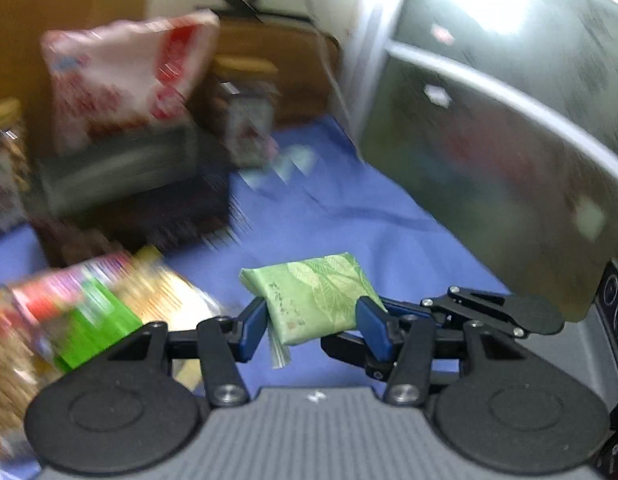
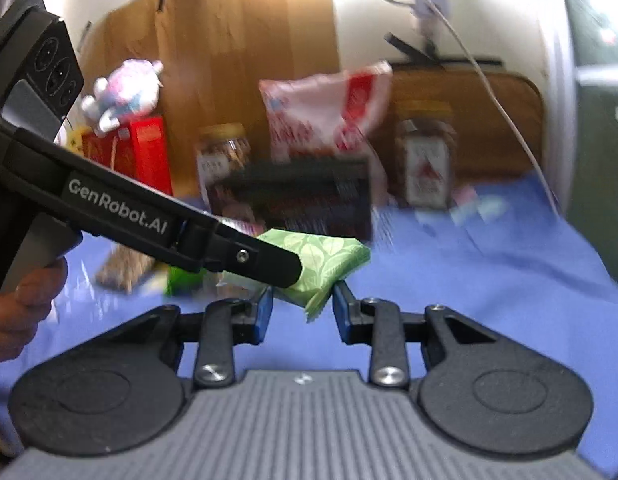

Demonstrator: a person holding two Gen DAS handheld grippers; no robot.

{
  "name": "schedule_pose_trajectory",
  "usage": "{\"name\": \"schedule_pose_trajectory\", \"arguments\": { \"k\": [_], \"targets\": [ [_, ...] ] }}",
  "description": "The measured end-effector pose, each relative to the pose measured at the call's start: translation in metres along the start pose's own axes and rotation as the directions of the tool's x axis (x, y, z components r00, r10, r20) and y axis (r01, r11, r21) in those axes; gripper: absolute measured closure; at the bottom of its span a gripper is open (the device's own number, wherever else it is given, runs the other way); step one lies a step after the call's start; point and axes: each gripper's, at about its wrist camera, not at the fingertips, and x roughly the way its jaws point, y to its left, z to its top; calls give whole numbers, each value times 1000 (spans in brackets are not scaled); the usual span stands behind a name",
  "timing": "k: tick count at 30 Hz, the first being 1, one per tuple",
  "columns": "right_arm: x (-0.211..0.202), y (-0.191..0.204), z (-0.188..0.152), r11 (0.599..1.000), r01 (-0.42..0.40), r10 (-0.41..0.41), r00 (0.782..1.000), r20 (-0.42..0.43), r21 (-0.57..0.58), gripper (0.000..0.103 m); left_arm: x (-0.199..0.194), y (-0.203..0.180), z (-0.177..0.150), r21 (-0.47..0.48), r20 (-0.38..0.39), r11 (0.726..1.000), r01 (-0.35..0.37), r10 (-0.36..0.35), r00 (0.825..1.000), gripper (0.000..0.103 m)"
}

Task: Organize snacks

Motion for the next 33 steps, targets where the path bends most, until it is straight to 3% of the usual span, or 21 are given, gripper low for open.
{"name": "schedule_pose_trajectory", "arguments": {
  "k": [4, 8, 10, 12, 16, 20, 24, 26, 30, 33],
  "targets": [
    [48, -4, 46, 998, -49, 51, 997, 60, -44, 67, -5, 37, 48, -45, 70, 996, -78, 81, 994, 53],
    [111, -12, 80, 997, -56, 58, 998, 36, -53, 66, 18, 84, 83, -118, 82, 982, -145, 155, 985, 53],
    [140, -12, 87, 997, -27, 28, 1000, 10, -66, 65, 35, 107, 88, -170, 61, 973, -155, 167, 984, 53],
    [156, -9, 86, 996, 8, -8, 1000, -10, -85, 57, 48, 127, 90, -212, 40, 964, -157, 169, 985, 54],
    [164, -5, 82, 995, 34, -36, 999, -16, -97, 52, 53, 150, 85, -249, 36, 953, -171, 186, 982, 49],
    [139, -8, 75, 999, 25, -24, 1000, 20, -44, 52, 17, 168, 64, -299, 82, 948, -106, 137, 987, 49],
    [110, -7, 50, 986, -137, 140, 990, -27, 93, 53, -35, 176, 19, -335, 168, 942, -13, 73, 983, 49],
    [110, 1, 38, 978, -175, 184, 980, -74, 113, 53, -55, 177, -10, -354, 191, 935, -10, 83, 978, 49],
    [123, 32, 33, 981, -186, 191, 973, -130, 48, 53, -84, 192, -53, -469, 199, 883, 1, 105, 974, 49],
    [124, 73, 35, 968, -199, 184, 977, -104, -155, 53, -108, 199, -78, -506, 212, 863, 3, 120, 970, 49]
  ]
}}
